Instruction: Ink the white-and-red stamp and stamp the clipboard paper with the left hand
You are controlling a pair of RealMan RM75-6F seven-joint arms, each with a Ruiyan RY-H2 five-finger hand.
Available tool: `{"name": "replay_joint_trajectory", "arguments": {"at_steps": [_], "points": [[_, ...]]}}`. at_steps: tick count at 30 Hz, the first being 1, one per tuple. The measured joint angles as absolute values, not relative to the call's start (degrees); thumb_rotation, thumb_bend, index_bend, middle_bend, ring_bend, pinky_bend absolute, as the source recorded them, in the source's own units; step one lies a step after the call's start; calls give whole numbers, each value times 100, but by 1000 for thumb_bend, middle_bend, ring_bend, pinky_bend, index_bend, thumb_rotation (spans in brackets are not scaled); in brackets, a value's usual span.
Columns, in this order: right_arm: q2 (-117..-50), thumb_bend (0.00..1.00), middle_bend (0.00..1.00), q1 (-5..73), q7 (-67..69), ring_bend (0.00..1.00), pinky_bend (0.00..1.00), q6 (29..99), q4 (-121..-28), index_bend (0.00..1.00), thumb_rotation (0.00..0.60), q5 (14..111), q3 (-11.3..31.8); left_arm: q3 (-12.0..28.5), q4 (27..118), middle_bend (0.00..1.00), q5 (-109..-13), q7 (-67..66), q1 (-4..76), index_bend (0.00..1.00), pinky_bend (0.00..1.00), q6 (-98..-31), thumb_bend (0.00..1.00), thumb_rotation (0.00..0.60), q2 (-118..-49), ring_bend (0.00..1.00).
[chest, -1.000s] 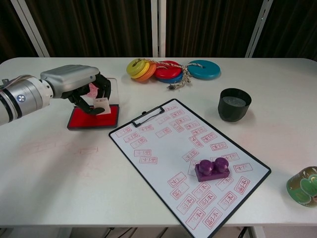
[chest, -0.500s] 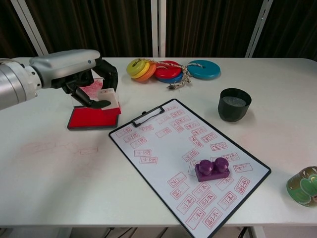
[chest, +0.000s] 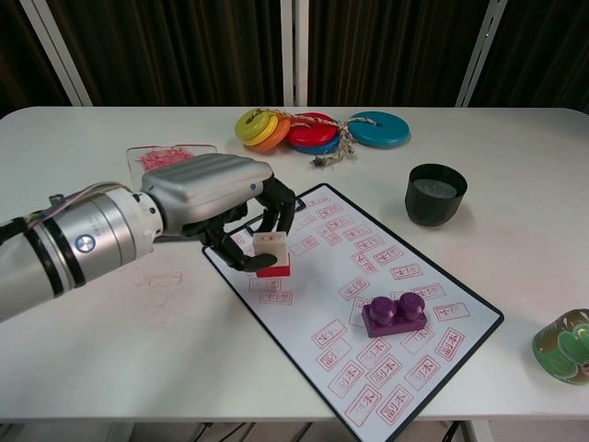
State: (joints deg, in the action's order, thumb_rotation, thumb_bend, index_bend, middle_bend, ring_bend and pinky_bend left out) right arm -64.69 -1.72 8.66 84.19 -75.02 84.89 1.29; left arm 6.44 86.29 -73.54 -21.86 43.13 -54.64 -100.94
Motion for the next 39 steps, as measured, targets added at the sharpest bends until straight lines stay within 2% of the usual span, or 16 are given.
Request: {"name": "replay_joint_trajectory", "arguments": {"at_steps": [19, 39], "points": [[-6479, 218, 0, -172, 1005, 0, 0, 8327, -7377, 0, 600, 8425, 129, 878, 8481, 612, -6501, -2843, 4658, 591, 1000, -5206, 457, 600, -10615, 1000], [-6453, 218, 0, -207, 1154, 0, 0, 8393, -7277, 0, 600, 8423, 155, 970, 8090, 613, -6319, -2830, 4885, 591, 1000, -5154, 459, 600, -10937, 1000]]}}
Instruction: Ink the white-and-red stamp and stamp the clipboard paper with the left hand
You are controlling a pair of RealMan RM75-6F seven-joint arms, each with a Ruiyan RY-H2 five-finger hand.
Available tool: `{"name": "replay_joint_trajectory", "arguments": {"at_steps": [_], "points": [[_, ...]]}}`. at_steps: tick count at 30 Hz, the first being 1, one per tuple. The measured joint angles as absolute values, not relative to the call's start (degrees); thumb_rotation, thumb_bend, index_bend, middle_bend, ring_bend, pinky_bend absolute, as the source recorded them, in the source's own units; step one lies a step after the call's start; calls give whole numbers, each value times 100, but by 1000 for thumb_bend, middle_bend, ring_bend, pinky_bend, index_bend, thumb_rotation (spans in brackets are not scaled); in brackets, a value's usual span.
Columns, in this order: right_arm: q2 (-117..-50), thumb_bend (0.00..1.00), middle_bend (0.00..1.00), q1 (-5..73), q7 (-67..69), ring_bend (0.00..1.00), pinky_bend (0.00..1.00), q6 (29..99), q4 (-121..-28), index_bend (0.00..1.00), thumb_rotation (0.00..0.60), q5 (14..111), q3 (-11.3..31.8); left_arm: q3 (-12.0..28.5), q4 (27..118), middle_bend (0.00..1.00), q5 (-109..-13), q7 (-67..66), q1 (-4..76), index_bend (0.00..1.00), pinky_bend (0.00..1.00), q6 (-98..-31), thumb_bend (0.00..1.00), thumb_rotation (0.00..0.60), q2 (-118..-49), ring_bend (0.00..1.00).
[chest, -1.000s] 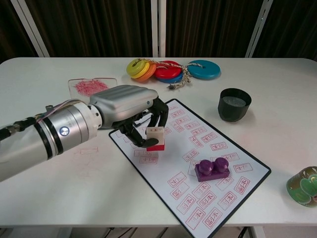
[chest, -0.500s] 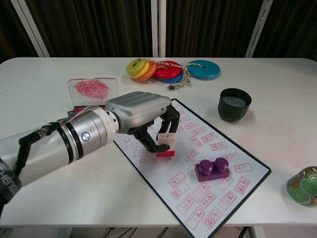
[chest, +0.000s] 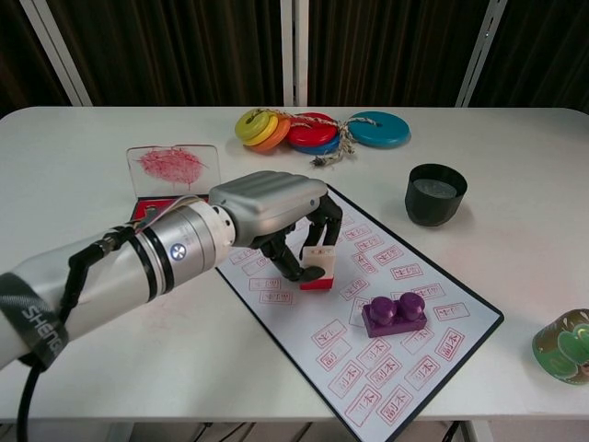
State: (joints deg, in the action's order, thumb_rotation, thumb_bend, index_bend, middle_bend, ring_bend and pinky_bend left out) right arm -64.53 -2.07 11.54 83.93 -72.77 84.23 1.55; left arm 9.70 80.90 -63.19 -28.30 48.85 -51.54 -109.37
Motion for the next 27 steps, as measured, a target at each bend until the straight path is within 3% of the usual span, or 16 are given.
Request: {"name": "replay_joint_trajectory", "arguments": {"at_steps": [27], "points": [[-6437, 222, 0, -201, 1094, 0, 0, 8354, -7328, 0, 600, 8429, 144, 839, 7667, 615, -6254, -2523, 4857, 593, 1000, -5032, 465, 600, -11068, 1000]]}}
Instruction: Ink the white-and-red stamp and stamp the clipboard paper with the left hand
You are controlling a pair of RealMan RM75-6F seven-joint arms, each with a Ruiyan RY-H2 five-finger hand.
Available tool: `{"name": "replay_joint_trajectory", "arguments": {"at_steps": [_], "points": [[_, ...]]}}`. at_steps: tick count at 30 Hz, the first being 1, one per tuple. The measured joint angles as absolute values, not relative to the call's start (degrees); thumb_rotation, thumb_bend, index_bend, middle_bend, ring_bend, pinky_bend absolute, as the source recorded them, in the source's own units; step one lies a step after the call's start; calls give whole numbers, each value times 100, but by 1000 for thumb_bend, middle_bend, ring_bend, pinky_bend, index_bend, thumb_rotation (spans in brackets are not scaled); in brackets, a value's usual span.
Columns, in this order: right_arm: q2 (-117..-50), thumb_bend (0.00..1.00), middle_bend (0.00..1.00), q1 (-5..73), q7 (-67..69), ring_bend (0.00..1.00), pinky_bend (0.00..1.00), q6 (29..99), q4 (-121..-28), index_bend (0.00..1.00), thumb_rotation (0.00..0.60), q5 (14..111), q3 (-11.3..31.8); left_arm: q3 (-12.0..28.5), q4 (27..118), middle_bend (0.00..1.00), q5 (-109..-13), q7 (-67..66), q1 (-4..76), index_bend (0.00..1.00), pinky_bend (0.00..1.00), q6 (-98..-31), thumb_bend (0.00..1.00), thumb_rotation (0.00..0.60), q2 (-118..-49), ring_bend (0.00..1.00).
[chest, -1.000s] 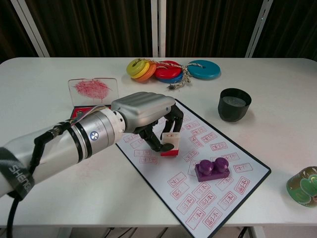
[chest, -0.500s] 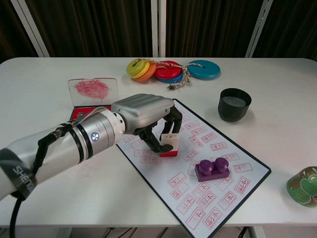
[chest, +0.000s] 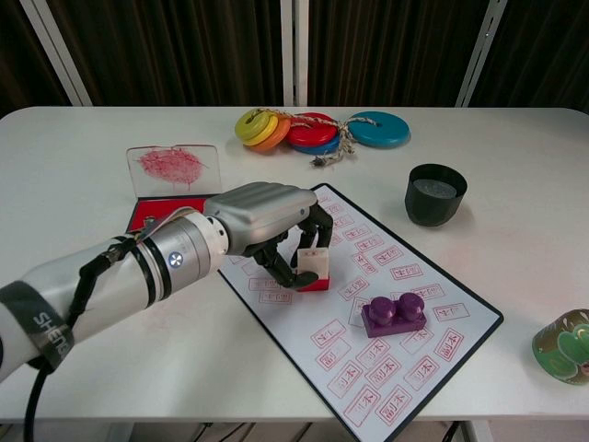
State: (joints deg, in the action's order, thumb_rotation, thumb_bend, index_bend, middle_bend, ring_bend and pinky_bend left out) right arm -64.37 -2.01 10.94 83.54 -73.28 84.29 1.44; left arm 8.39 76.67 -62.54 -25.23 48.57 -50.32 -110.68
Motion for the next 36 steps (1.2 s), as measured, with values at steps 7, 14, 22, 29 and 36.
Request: {"name": "replay_joint_trajectory", "arguments": {"at_steps": [7, 14, 22, 29, 36], "points": [[-6439, 223, 0, -215, 1099, 0, 0, 8389, -7322, 0, 600, 8432, 148, 827, 7629, 617, -6296, -2463, 4850, 596, 1000, -5026, 473, 600, -11100, 1000], [-6430, 223, 0, -228, 1110, 0, 0, 8402, -7334, 0, 600, 8424, 151, 875, 7797, 618, -6348, -2413, 4834, 596, 1000, -5085, 475, 600, -10992, 1000], [-6436, 223, 0, -226, 1107, 0, 0, 8404, -7348, 0, 600, 8439, 147, 1033, 8774, 624, -6397, -2199, 4717, 602, 1000, -5228, 475, 600, -10310, 1000], [-6463, 223, 0, -207, 1007, 0, 0, 8383, -7390, 0, 600, 8479, 125, 1050, 9738, 625, -6566, -1908, 4397, 603, 1000, -5523, 475, 600, -9230, 1000], [-6497, 222, 0, -168, 846, 0, 0, 8367, -7473, 0, 600, 8537, 103, 524, 9879, 625, -7069, -1485, 3758, 602, 1000, -5997, 474, 600, -8417, 1000]]}}
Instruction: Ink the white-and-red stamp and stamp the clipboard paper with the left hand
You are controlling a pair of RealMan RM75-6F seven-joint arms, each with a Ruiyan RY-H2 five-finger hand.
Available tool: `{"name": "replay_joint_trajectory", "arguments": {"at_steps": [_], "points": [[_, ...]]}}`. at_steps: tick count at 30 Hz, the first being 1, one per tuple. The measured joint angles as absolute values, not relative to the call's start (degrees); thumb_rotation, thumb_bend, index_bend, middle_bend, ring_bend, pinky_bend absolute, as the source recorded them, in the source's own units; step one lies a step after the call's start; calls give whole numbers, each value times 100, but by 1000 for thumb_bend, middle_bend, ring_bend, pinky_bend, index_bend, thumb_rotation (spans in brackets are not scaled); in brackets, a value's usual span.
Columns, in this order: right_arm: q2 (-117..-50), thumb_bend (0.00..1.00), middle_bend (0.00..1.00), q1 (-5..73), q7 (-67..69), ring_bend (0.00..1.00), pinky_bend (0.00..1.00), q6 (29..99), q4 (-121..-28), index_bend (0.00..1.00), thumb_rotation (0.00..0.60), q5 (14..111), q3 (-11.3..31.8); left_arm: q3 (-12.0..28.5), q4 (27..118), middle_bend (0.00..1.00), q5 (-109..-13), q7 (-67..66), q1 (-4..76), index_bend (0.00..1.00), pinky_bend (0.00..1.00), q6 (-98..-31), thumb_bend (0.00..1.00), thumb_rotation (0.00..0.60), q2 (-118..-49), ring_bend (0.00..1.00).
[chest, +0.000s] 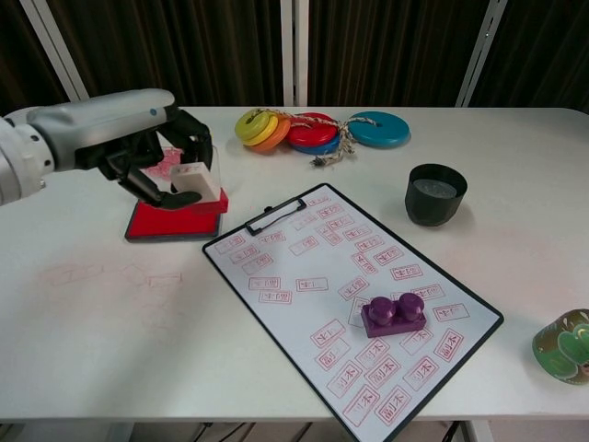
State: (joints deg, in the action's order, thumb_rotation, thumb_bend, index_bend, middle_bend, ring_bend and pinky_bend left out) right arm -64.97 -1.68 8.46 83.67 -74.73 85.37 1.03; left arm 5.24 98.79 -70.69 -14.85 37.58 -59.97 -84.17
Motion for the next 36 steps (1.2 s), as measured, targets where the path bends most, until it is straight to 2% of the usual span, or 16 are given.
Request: {"name": "replay_joint_trajectory", "arguments": {"at_steps": [13, 27, 36], "points": [[-6575, 223, 0, -86, 624, 0, 0, 8280, -7547, 0, 600, 8608, 53, -215, 8781, 624, -7915, 66, 2945, 600, 1000, -6415, 474, 600, -8335, 1000], [-6505, 223, 0, -91, 565, 0, 0, 8317, -7646, 0, 600, 8623, 36, -355, 7663, 587, -8408, 226, 2697, 565, 1000, -6587, 444, 600, -8923, 1000], [-6506, 223, 0, -82, 540, 0, 0, 8304, -7660, 0, 600, 8622, 25, -353, 7374, 566, -8437, 184, 2622, 542, 1000, -6473, 429, 600, -9059, 1000]]}}
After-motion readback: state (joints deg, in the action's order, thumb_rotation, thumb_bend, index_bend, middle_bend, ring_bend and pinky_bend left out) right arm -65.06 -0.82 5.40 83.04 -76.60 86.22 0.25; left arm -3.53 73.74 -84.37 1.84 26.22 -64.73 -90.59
